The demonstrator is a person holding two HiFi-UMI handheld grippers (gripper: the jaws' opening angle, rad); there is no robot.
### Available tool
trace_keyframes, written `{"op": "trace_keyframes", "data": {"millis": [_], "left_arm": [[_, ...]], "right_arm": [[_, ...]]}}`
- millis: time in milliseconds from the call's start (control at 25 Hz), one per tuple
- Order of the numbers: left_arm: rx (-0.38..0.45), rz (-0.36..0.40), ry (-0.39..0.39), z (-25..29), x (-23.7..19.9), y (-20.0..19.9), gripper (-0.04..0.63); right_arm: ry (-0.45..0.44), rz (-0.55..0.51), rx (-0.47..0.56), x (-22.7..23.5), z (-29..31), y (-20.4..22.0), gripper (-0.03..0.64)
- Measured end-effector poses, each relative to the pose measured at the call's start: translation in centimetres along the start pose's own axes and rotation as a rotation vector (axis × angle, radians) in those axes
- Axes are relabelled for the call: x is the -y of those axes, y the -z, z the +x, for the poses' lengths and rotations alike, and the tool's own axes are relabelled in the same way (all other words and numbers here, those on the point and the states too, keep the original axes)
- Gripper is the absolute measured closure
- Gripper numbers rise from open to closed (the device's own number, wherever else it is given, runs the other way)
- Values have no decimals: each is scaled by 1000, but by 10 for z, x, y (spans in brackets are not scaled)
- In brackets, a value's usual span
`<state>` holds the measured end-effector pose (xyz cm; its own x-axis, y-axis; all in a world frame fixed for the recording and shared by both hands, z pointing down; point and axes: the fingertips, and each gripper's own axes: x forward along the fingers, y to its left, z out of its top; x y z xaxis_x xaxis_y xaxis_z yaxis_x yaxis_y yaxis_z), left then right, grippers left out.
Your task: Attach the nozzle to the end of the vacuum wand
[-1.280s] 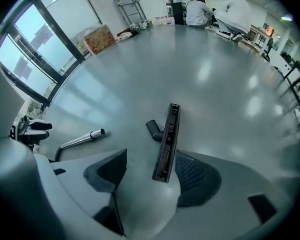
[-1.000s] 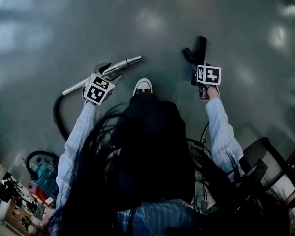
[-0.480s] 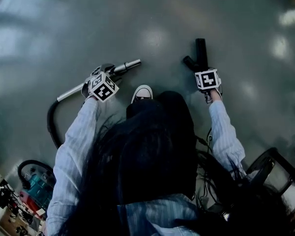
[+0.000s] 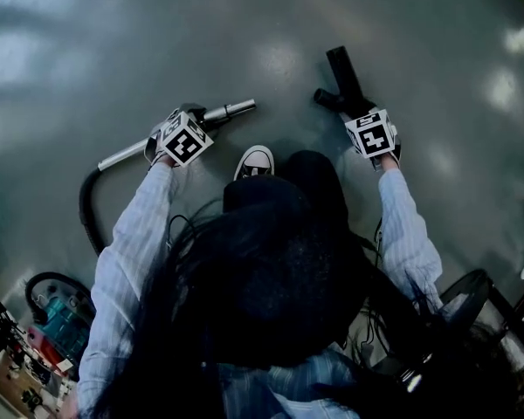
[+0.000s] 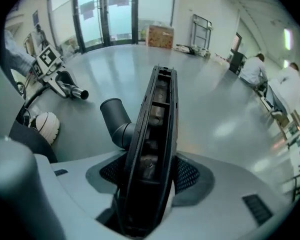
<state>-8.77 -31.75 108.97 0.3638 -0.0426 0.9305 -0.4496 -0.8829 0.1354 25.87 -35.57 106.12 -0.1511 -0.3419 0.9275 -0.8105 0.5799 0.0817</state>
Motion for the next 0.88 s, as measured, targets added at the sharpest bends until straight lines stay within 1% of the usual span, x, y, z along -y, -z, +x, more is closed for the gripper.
{"op": "trace_keyframes", "data": {"millis": [80, 240, 360, 480, 560, 680, 800, 880], "left_arm": [[0, 7, 3, -3, 2, 1, 371], [15, 25, 11, -8, 10, -6, 379], [49, 37, 3, -15, 16, -19, 382], [80, 40, -5, -22, 17, -33, 386], [91, 40, -9, -27, 16, -42, 391], [91, 51, -20, -32, 15, -49, 399], [85, 84, -33, -35, 17, -53, 416], [65, 106, -41, -34, 18, -52, 420]], "right_arm": [[-23, -76, 43, -13, 1, -28, 359], [-60, -263, 86, -37, 4, -74, 359], [-78, -406, 89, -56, 7, -94, 359], [-80, -526, 74, -69, 9, -102, 359], [-73, -569, 70, -72, 9, -105, 359], [-57, -566, 68, -69, 5, -110, 359], [-25, -562, 59, -65, 5, -116, 359], [-5, -606, 52, -66, 4, -121, 359]]}}
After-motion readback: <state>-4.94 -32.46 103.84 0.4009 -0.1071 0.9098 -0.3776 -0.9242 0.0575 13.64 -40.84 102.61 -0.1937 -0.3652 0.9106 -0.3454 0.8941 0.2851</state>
